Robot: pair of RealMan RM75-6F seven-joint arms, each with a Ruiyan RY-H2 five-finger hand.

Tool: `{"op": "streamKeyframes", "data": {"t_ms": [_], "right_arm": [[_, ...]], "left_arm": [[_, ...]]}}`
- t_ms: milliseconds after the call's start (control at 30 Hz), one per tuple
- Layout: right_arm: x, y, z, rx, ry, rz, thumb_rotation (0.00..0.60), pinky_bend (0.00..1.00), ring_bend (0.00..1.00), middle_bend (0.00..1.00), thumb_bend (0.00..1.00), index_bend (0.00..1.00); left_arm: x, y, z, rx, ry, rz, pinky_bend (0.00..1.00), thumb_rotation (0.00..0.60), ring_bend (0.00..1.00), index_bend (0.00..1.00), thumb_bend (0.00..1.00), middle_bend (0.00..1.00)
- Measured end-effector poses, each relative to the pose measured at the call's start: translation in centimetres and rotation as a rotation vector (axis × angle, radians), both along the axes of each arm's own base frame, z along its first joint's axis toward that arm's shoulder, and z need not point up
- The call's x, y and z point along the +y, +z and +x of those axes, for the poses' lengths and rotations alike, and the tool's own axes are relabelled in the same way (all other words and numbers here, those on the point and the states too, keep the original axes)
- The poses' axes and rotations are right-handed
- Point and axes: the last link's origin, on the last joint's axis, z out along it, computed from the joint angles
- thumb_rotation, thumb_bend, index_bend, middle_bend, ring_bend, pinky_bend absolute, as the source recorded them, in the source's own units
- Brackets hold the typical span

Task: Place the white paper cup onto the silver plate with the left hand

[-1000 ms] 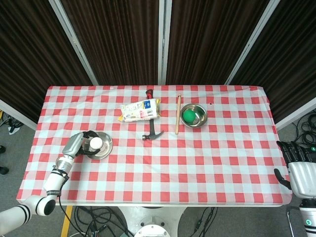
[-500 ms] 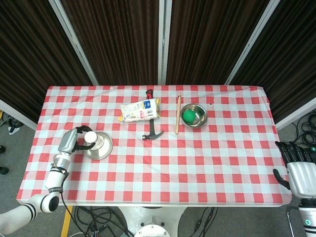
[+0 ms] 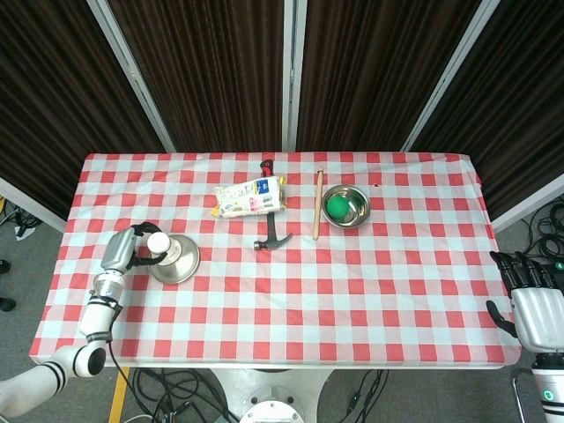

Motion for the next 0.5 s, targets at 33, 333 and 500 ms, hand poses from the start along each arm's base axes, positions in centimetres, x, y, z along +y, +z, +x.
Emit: {"op": "streamKeyframes", "data": {"t_ms": [33,333,500], "right_arm": [[0.0,0.0,0.0,0.0,-0.001,0.002,0.6,0.15,0.06,0.14,0.22,0.1],[0.0,0.0,-0.1,0.002,-0.007,0.002,0.6,0.15,0.06,0.14,0.22,0.1],[-0.1,0.0,0.0,0.002,-0.004,0.001,0.6,0.15,0.06,0.14,0.22,0.1]], "left_arm": [[0.0,0.0,0.0,-0.002,-0.001,0.0,0.29,0.6,0.3,0.51,0.23,0.44],[-2.5,-0.9,1.9,-0.039,-0.091,-0.098,0.29,0.6,0.3,0.51,0.23,0.44],[-2.2,-0.7,1.4,-0.011,-0.083,-0.09,0.29,0.6,0.3,0.51,0.23,0.44]]}}
